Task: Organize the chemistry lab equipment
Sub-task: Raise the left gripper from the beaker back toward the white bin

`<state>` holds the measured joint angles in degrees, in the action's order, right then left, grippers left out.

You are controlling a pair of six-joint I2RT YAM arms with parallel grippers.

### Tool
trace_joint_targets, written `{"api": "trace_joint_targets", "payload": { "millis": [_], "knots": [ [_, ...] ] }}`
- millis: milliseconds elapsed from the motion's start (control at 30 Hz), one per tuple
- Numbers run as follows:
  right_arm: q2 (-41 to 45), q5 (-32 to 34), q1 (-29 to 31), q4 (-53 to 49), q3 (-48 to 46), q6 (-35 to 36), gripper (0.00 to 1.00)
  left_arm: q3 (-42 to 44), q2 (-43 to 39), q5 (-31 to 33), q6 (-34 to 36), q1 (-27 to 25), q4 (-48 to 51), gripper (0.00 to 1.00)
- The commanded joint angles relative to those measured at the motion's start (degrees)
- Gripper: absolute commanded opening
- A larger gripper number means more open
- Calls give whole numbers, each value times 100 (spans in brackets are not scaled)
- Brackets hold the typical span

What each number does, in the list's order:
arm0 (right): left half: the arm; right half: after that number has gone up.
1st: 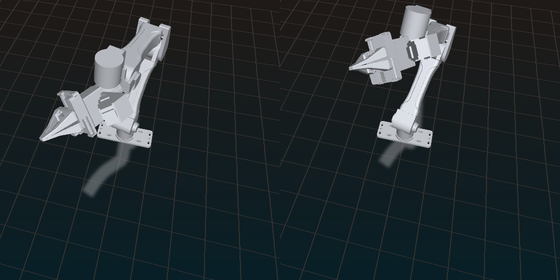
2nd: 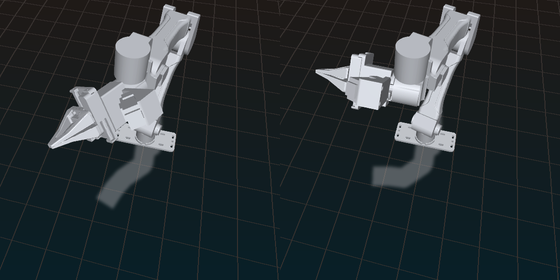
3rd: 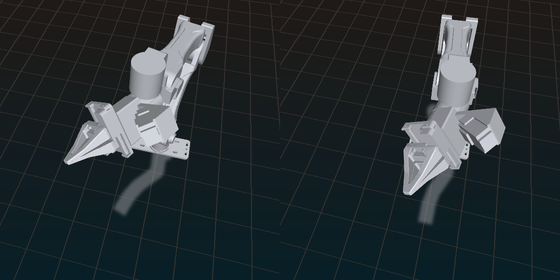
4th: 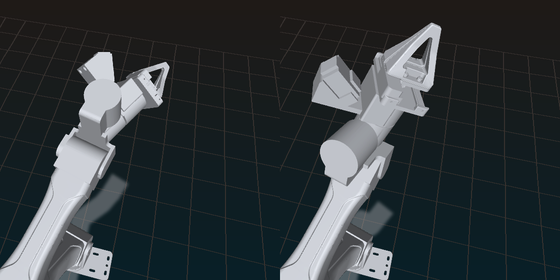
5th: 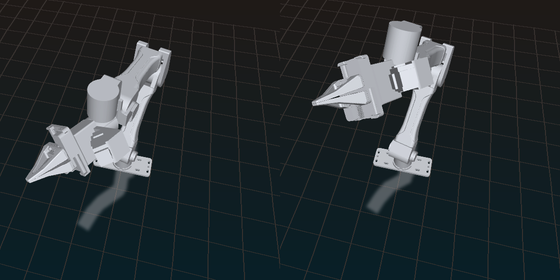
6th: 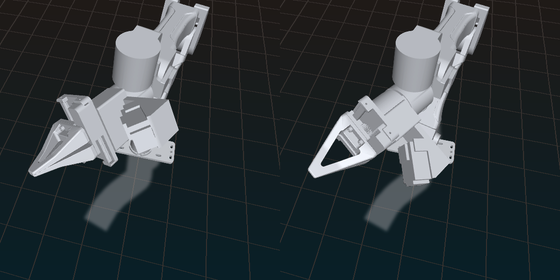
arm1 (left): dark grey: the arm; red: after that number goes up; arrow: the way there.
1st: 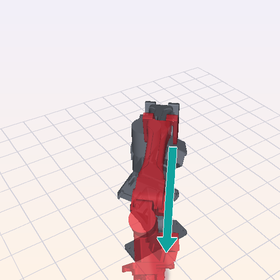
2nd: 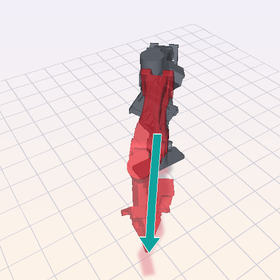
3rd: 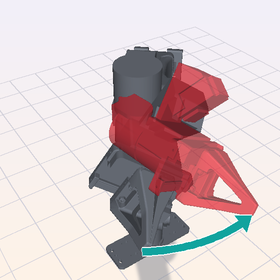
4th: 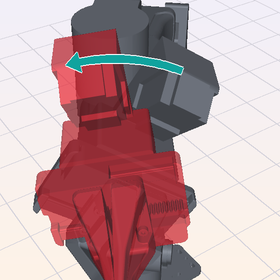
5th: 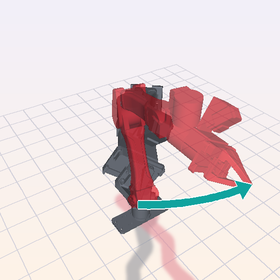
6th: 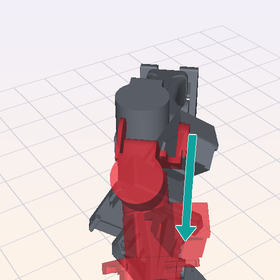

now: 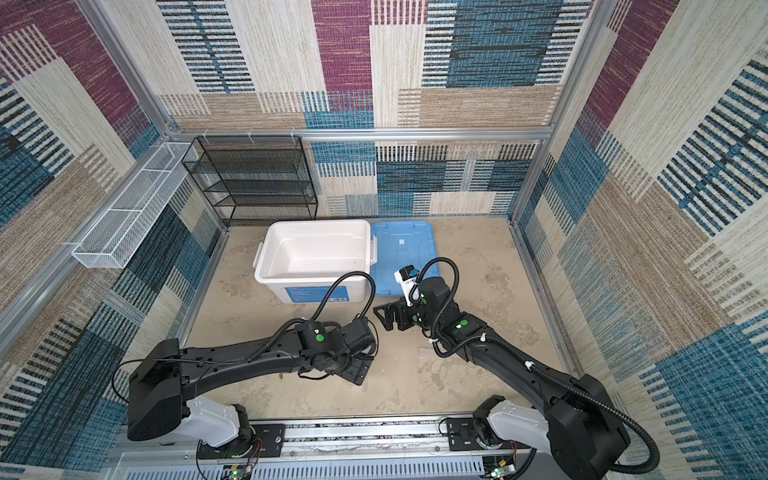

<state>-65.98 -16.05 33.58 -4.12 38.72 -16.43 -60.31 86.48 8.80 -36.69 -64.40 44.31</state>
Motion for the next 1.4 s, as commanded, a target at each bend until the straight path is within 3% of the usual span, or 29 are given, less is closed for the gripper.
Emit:
{"api": "trace_joint_targets", "payload": {
  "millis": [0,233,900,1133,1367],
  "knots": [
    [12,-36,8,168,-9,-36,99,-24,9,62,-139,-2,41,87],
    [14,-23,13,180,-57,-36,99,-22,4,61,-158,-11,30,81],
    [322,-364,19,218,-86,253,99,13,-380,383,-284,-2,162,77],
    [497,-1401,17,188,1,570,99,-204,-742,535,-222,78,412,75],
    [853,-1952,10,221,230,678,99,-245,-1389,374,-51,613,660,74]
  ]
}}
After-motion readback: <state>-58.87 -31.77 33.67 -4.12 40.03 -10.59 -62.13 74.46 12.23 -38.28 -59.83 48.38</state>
